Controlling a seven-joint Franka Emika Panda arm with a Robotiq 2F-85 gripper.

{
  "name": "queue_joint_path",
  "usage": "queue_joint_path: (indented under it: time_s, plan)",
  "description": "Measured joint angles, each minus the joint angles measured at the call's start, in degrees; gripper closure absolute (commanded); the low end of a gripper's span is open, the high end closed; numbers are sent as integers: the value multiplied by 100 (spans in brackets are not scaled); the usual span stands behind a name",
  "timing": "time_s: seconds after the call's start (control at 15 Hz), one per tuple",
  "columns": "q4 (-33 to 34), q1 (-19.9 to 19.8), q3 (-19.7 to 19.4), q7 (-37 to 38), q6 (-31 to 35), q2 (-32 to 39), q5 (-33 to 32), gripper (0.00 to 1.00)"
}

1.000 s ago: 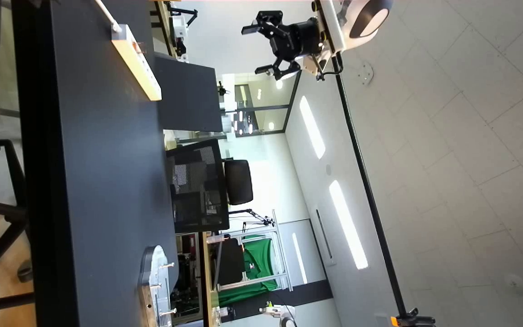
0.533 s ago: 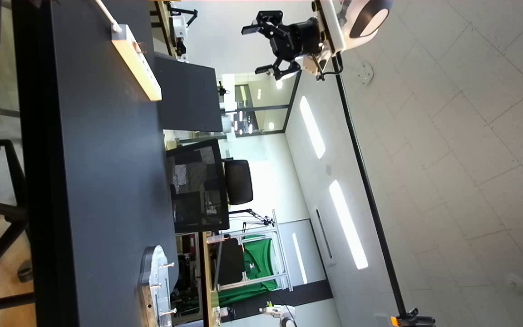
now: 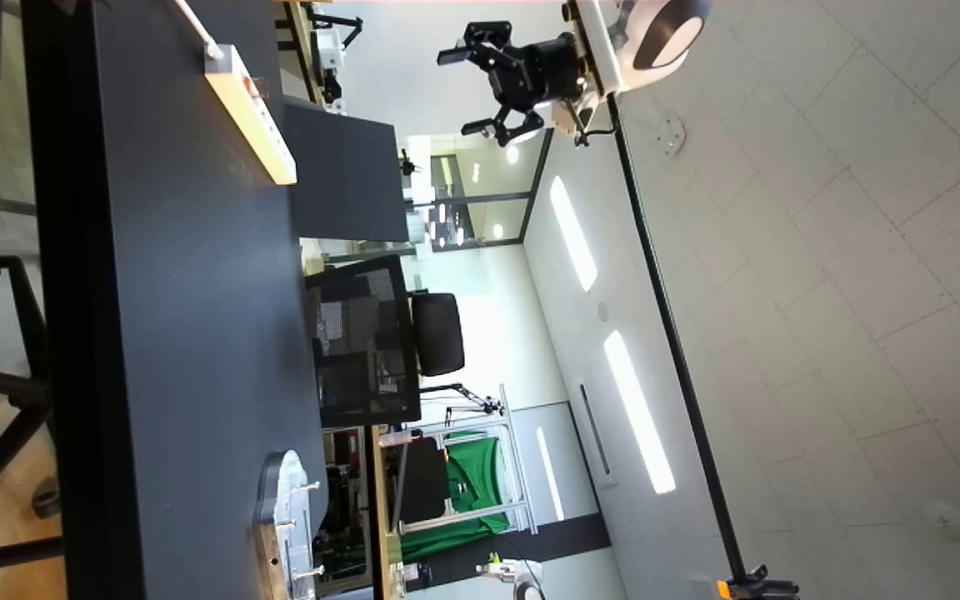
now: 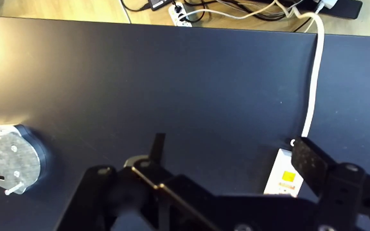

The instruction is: Switch off the extension cord

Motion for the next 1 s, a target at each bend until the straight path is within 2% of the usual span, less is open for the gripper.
queue_joint_path:
  time_s: [0.47, 0.67, 0.8, 1.0]
  plan:
    - [392, 433, 472, 1280, 1181, 1327, 264, 75]
    - [589, 598, 544, 1561, 1654, 1949, 530, 95]
    - [700, 657, 562, 1561, 2060, 2332, 846, 100]
    - [901, 669, 607, 1511, 2375, 2847, 1209, 100]
